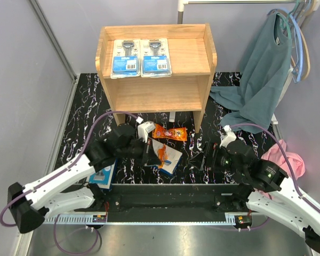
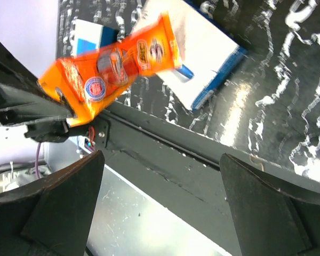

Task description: Place and organize the shaving razors onto the shelf

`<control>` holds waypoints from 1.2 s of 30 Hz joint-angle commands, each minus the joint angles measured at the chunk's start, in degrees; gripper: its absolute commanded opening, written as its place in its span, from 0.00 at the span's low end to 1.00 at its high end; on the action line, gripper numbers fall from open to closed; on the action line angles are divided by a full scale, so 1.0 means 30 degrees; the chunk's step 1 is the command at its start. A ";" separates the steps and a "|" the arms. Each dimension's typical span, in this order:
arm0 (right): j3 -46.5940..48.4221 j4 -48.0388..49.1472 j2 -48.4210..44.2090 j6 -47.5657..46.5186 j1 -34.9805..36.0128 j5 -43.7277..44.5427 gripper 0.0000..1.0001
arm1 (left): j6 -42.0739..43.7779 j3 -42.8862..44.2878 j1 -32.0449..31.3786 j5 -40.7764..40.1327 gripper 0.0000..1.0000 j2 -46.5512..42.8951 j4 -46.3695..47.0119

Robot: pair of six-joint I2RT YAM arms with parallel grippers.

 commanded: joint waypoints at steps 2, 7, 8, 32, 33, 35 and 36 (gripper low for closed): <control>0.1528 0.1940 0.0968 -0.2209 0.0149 -0.1431 1.00 | 0.2569 0.2024 0.0590 0.4742 0.00 -0.1085 -0.3442; 0.2434 0.2060 0.2285 -0.3671 0.0178 -0.2308 1.00 | 0.4384 0.3284 0.0590 0.5774 0.00 -0.1143 -0.5815; 0.2582 0.2263 0.2461 -0.3821 0.0207 -0.2514 1.00 | 0.5201 0.3403 0.0561 0.6065 0.00 -0.1173 -0.6167; 0.1413 0.8270 0.3755 -0.2915 0.2638 -0.9254 1.00 | 0.7817 0.3902 0.0649 1.7024 0.00 -0.2844 -0.7050; 0.1354 0.8416 0.3607 -0.2769 0.2610 -0.9370 1.00 | 0.7787 0.3873 0.0649 1.7112 0.00 -0.2814 -0.7050; 0.1119 0.8914 0.3314 -0.2622 0.2639 -0.9460 1.00 | 0.7758 0.3872 0.0649 1.7346 0.00 -0.2668 -0.6904; 0.1061 0.8973 0.3284 -0.2534 0.2610 -0.9547 1.00 | 0.7729 0.3872 0.0649 1.7492 0.00 -0.2638 -0.6816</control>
